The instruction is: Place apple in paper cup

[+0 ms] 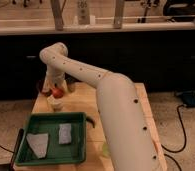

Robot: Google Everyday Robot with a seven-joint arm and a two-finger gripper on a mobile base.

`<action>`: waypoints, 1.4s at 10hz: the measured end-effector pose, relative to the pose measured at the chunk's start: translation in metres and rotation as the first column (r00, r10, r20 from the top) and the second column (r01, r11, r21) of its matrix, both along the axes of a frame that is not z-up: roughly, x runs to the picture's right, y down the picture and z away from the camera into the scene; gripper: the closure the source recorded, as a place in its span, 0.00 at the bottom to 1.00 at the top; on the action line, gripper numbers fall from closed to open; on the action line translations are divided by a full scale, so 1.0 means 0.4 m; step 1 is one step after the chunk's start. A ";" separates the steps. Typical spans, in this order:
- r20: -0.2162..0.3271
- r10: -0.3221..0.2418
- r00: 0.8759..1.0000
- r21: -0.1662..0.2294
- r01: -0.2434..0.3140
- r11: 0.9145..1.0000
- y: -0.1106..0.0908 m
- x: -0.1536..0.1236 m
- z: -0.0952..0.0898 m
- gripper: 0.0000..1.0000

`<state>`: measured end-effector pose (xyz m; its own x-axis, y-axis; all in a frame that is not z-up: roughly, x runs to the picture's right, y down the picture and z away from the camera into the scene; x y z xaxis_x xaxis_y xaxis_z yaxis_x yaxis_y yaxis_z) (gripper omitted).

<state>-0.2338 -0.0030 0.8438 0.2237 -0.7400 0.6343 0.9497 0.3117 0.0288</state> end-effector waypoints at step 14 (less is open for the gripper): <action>0.031 0.003 1.000 0.024 -0.004 1.000 0.007 -0.007 -0.013 0.20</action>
